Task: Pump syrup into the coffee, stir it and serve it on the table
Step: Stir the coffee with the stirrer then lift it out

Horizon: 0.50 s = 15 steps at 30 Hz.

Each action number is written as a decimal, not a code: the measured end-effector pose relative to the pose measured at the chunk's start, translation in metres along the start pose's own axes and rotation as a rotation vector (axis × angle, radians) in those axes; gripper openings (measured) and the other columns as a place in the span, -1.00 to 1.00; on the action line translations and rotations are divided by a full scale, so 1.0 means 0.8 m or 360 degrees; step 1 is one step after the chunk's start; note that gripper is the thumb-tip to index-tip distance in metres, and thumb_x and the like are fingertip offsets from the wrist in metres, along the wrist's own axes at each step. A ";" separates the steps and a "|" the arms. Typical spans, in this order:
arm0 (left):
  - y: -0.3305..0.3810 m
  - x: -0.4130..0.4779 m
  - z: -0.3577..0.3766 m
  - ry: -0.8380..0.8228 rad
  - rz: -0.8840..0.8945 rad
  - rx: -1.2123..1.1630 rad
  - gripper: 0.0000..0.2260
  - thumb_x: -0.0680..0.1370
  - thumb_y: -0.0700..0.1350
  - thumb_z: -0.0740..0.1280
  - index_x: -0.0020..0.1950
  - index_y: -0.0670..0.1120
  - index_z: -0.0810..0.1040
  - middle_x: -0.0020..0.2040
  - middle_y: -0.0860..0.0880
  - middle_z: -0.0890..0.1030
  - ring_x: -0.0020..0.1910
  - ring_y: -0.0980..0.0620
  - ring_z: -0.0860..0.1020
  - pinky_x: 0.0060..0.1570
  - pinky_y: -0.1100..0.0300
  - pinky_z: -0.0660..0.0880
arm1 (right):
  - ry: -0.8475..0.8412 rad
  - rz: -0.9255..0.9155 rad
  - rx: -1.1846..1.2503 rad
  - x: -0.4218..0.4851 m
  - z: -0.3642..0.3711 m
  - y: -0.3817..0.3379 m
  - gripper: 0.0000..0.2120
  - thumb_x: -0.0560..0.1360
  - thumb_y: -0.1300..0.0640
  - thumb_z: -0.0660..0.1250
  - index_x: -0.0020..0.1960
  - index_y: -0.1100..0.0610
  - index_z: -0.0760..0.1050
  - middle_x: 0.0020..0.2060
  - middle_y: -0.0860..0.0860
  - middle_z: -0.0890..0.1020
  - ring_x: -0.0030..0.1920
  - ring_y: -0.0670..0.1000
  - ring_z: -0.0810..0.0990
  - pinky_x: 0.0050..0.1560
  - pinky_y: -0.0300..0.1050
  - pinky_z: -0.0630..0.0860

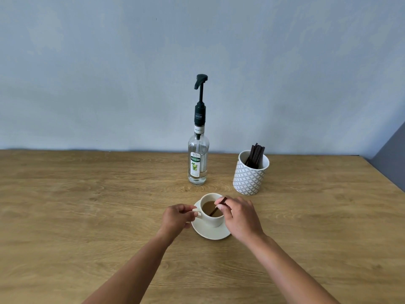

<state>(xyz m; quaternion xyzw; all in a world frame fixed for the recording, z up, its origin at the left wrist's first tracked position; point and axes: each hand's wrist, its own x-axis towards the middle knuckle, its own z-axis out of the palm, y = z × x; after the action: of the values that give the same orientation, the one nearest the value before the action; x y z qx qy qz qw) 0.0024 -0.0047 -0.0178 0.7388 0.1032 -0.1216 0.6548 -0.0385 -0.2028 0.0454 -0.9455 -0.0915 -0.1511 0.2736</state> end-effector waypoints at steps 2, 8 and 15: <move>0.000 0.000 0.000 -0.0006 -0.0001 -0.0012 -0.86 0.44 -0.21 0.52 -0.02 -0.11 0.71 -0.14 -0.08 0.73 -0.18 0.04 0.64 -0.19 0.13 0.60 | -0.0043 0.0039 -0.0010 0.003 0.002 0.002 -0.85 0.55 0.10 0.30 0.04 -0.08 0.59 -0.13 -0.12 0.68 -0.07 -0.04 0.56 0.07 -0.09 0.34; 0.000 0.001 0.001 -0.0011 0.0001 -0.0032 -0.86 0.44 -0.24 0.50 -0.01 -0.13 0.70 -0.15 -0.09 0.72 -0.18 0.02 0.63 -0.20 0.13 0.58 | -0.0053 0.0043 -0.0195 0.006 -0.003 0.010 -0.85 0.56 0.13 0.25 0.02 -0.05 0.56 -0.18 -0.12 0.66 -0.09 -0.02 0.56 0.04 -0.09 0.32; 0.001 0.000 0.003 -0.0004 -0.0002 -0.0046 -0.84 0.44 -0.25 0.51 0.02 -0.17 0.69 -0.13 -0.11 0.71 -0.20 0.03 0.61 -0.26 0.18 0.57 | -0.0036 -0.0009 -0.0015 0.001 0.000 0.001 -0.86 0.54 0.13 0.31 0.02 -0.05 0.59 -0.17 -0.11 0.67 -0.11 -0.03 0.55 0.05 -0.09 0.33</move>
<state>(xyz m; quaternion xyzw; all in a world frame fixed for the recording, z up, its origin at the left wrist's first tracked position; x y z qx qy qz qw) 0.0029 -0.0068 -0.0175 0.7289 0.1045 -0.1215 0.6655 -0.0372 -0.2036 0.0450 -0.9481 -0.0967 -0.1415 0.2678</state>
